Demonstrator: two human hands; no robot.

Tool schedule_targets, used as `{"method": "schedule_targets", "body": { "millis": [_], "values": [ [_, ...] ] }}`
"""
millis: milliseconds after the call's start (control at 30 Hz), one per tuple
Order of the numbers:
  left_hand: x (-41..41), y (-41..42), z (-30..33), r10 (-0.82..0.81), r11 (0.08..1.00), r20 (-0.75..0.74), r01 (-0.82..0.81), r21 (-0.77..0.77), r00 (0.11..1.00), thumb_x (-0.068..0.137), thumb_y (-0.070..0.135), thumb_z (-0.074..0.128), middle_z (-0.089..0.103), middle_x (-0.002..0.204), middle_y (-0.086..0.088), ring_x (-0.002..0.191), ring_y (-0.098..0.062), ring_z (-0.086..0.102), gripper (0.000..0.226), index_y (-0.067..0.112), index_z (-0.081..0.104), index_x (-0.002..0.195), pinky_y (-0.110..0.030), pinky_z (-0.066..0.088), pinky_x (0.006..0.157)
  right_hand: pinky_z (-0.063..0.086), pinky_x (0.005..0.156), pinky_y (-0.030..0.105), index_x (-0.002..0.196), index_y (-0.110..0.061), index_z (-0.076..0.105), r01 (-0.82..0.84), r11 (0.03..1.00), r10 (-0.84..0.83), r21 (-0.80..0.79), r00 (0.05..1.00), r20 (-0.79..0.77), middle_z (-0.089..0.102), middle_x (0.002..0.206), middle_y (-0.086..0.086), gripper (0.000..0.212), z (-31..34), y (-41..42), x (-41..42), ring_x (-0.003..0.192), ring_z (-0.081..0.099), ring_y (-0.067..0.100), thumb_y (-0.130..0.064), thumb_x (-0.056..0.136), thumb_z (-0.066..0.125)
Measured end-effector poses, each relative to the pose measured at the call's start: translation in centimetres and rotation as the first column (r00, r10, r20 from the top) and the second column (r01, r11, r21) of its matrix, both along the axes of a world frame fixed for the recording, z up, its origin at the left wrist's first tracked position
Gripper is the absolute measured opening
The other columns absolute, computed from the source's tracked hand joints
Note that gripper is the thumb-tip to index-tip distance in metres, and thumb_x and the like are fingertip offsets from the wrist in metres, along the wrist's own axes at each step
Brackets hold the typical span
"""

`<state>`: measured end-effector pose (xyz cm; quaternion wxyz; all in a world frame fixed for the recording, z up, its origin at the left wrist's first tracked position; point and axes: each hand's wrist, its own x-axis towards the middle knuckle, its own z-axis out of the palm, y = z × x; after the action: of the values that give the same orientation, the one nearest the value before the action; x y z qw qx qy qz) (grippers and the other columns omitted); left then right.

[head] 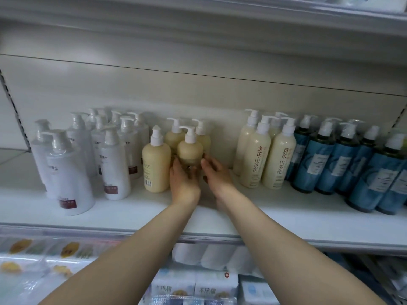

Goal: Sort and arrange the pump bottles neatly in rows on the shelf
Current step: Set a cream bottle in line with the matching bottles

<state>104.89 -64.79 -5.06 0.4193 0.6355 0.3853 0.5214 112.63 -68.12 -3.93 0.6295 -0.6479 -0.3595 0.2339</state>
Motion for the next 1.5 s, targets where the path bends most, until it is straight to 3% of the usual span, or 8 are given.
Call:
{"method": "schedule_targets", "body": {
  "millis": [300, 433, 533, 967, 1200, 1300, 1400, 1500],
  "values": [
    [-0.4, 0.5, -0.9, -0.126, 0.992, 0.023, 0.125, 0.032, 0.992, 0.099, 0.02, 0.057, 0.058, 0.131, -0.002, 0.122, -0.019, 0.055, 0.042, 0.021, 0.048, 0.14, -0.038, 0.044, 0.106, 0.05, 0.102, 0.047, 0.084, -0.034, 0.073, 0.08, 0.994, -0.072, 0.071, 0.992, -0.107, 0.074, 0.089, -0.014, 0.025, -0.6, -0.9, 1.2, 0.115, 0.066, 0.021, -0.027, 0.101, 0.056],
    [-0.5, 0.7, 0.1, -0.129, 0.99, 0.024, 0.13, -0.059, 0.991, 0.105, 0.037, 0.042, 0.057, 0.137, 0.0, 0.127, -0.019, 0.052, 0.04, 0.02, 0.05, 0.14, -0.032, 0.039, 0.106, 0.045, 0.109, 0.041, 0.12, -0.034, 0.069, 0.052, 0.996, -0.048, 0.072, 0.997, -0.056, 0.068, 0.126, -0.011, 0.024, -0.7, -1.0, 1.5, 0.127, 0.058, 0.017, -0.038, 0.101, 0.055],
    [-0.1, 1.4, 1.4, -0.176, 0.934, 0.135, 0.209, -0.29, 0.975, 0.104, 0.056, 0.024, 0.056, 0.14, -0.001, 0.133, -0.019, 0.049, 0.058, 0.023, 0.051, 0.143, -0.029, 0.034, 0.11, 0.031, 0.103, 0.016, 0.157, -0.029, 0.03, -0.1, 0.995, 0.099, 0.004, 0.993, 0.058, 0.042, 0.146, -0.018, 0.062, -0.5, -1.0, 1.6, 0.131, 0.037, -0.002, -0.046, 0.102, 0.051],
    [0.3, 3.2, 1.3, -0.228, 0.884, 0.18, 0.281, -0.373, 0.957, 0.104, 0.056, 0.026, 0.055, 0.143, -0.004, 0.134, -0.02, 0.047, 0.057, 0.022, 0.05, 0.143, -0.029, 0.032, 0.112, 0.037, 0.11, 0.023, 0.155, -0.036, 0.028, -0.254, 0.965, 0.262, -0.064, 0.944, 0.198, 0.055, 0.137, -0.019, 0.061, -1.0, 0.8, 3.0, 0.119, 0.053, -0.011, -0.051, 0.1, 0.052],
    [0.8, 3.7, 0.6, -0.288, 0.884, 0.144, 0.321, -0.339, 0.947, 0.103, 0.057, 0.026, 0.056, 0.142, -0.002, 0.133, -0.019, 0.048, 0.056, 0.027, 0.05, 0.144, -0.037, 0.033, 0.117, 0.035, 0.074, -0.007, 0.15, -0.025, 0.037, -0.312, 0.947, 0.321, -0.076, 0.914, 0.25, 0.055, 0.122, -0.02, 0.047, -0.6, -0.6, 4.1, 0.085, 0.048, -0.036, -0.03, 0.105, 0.049],
    [1.1, 3.8, 0.6, -0.334, 0.872, 0.14, 0.362, -0.329, 0.932, 0.105, 0.053, 0.025, 0.057, 0.135, 0.0, 0.128, -0.016, 0.051, 0.055, 0.023, 0.05, 0.143, -0.03, 0.036, 0.109, 0.039, 0.092, 0.003, 0.147, -0.027, 0.042, -0.27, 0.961, 0.277, -0.064, 0.922, 0.269, 0.059, 0.123, -0.023, 0.047, -1.1, -0.5, 4.7, 0.102, 0.053, -0.026, -0.038, 0.103, 0.052],
    [1.7, 3.6, 0.5, -0.379, 0.849, 0.124, 0.398, -0.348, 0.917, 0.104, 0.056, 0.027, 0.058, 0.137, 0.0, 0.126, -0.017, 0.053, 0.058, 0.021, 0.05, 0.144, -0.031, 0.038, 0.107, 0.039, 0.114, 0.034, 0.143, -0.05, 0.043, -0.209, 0.971, 0.236, -0.12, 0.924, 0.301, 0.06, 0.136, -0.024, 0.071, -1.7, -0.7, 5.6, 0.127, 0.055, 0.0, -0.082, 0.081, 0.054],
    [2.4, 3.1, 0.4, -0.4, 0.844, 0.115, 0.414, -0.341, 0.909, 0.088, 0.077, 0.032, 0.053, 0.145, -0.002, 0.129, -0.018, 0.052, 0.08, 0.024, 0.046, 0.147, -0.038, 0.036, 0.115, 0.038, 0.117, 0.038, 0.137, -0.049, 0.049, -0.215, 0.971, 0.235, -0.104, 0.938, 0.253, 0.062, 0.133, -0.023, 0.067, -1.7, -1.3, 6.2, 0.126, 0.056, 0.001, -0.078, 0.078, 0.056]
  ]
}}
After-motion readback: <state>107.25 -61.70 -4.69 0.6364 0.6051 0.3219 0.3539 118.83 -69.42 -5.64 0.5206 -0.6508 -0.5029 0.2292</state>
